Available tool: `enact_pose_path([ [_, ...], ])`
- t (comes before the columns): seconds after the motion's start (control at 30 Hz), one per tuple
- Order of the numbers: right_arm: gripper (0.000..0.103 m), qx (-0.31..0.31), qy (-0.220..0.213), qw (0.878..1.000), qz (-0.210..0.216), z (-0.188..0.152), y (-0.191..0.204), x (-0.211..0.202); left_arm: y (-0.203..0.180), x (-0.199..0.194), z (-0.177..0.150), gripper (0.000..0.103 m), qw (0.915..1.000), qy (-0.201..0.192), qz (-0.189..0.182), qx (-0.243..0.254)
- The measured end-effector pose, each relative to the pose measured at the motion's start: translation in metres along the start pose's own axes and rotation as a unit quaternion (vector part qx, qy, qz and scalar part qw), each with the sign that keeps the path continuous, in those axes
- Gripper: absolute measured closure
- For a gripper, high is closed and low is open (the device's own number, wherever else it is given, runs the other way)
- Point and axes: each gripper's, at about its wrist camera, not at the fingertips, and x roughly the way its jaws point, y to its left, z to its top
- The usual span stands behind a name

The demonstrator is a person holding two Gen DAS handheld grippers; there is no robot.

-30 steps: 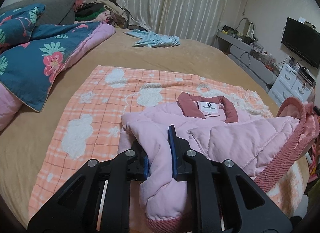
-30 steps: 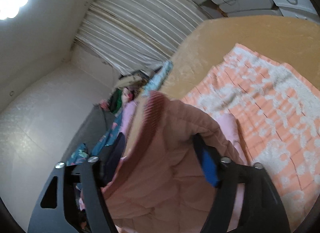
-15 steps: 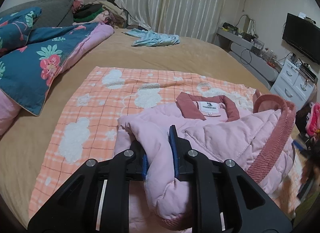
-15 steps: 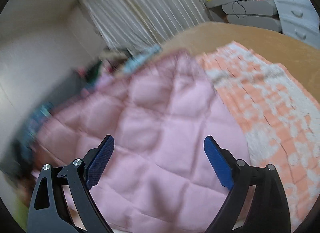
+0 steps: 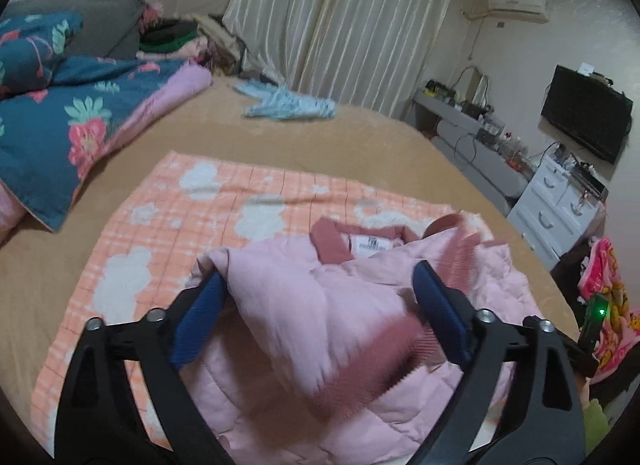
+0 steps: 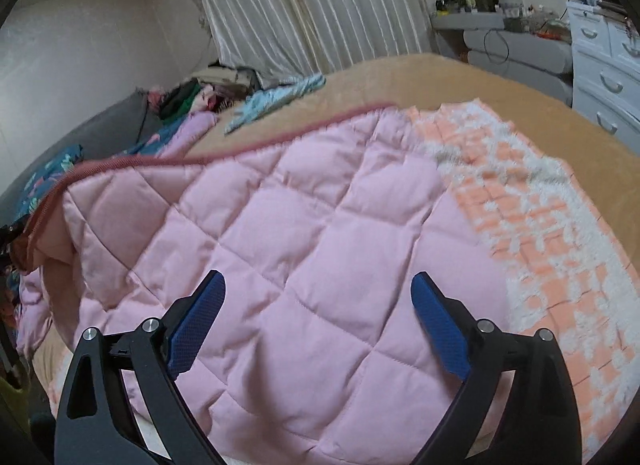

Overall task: Fold large clothes
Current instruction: 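Lower the hem onto the folded sleeves and open both grippers, then close both grippers on the edge of the folded pink jacket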

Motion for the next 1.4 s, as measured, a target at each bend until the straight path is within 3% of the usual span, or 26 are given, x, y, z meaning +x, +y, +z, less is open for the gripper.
enact_pose_path([
  [0.13,0.007,0.004,-0.022,1.000,-0.012,0.006,-0.007,-0.013,-0.005,-0.029,0.011,0.012,0.9984,-0.051,0.016,0.021],
  [0.27,0.006,-0.003,-0.027,0.999,-0.038,0.011,-0.014,-0.022,0.005,-0.035,0.012,0.009,0.9974,-0.058,0.035,0.024],
  [0.6,0.006,-0.033,-0.002,0.995,-0.089,0.006,-0.021,-0.015,0.069,0.024,-0.049,0.009,0.9944,0.058,0.088,-0.005],
  [0.73,0.006,-0.047,0.005,0.995,-0.090,0.002,-0.024,-0.008,0.092,0.043,-0.078,0.009,0.9925,0.098,0.056,-0.047],
  [0.93,0.007,-0.038,0.048,0.994,-0.094,-0.006,-0.040,0.015,0.094,0.057,-0.095,0.010,0.9901,0.119,0.016,-0.073],
  [0.97,0.007,-0.043,0.051,0.993,-0.097,-0.007,-0.039,0.017,0.090,0.058,-0.096,0.014,0.9903,0.118,0.011,-0.072],
  [1.0,0.008,-0.049,0.051,0.993,-0.099,-0.007,-0.038,0.018,0.086,0.059,-0.097,0.032,0.9908,0.117,0.005,-0.068],
  [1.07,0.015,-0.060,0.055,0.992,-0.098,-0.008,-0.035,0.021,0.080,0.057,-0.096,0.049,0.9926,0.105,0.016,-0.058],
  [1.1,0.017,-0.060,0.058,0.992,-0.095,-0.008,-0.035,0.022,0.077,0.056,-0.094,0.065,0.9933,0.100,0.016,-0.057],
  [1.13,0.020,-0.059,0.061,0.992,-0.090,-0.009,-0.034,0.023,0.076,0.056,-0.093,0.074,0.9936,0.096,0.018,-0.057],
  [1.23,0.023,-0.067,0.063,0.991,-0.094,-0.009,-0.032,0.026,0.068,0.055,-0.085,0.091,0.9949,0.086,0.036,-0.040],
  [1.3,0.034,-0.072,0.061,0.991,-0.098,-0.008,-0.029,0.026,0.064,0.054,-0.080,0.091,0.9955,0.079,0.042,-0.032],
  [1.37,0.064,-0.079,0.054,0.989,-0.109,-0.005,-0.027,0.025,0.060,0.053,-0.074,0.092,0.9960,0.072,0.048,-0.021],
  [1.4,0.072,-0.082,0.038,0.990,-0.112,-0.001,-0.024,0.021,0.057,0.053,-0.070,0.092,0.9963,0.066,0.053,-0.015],
])
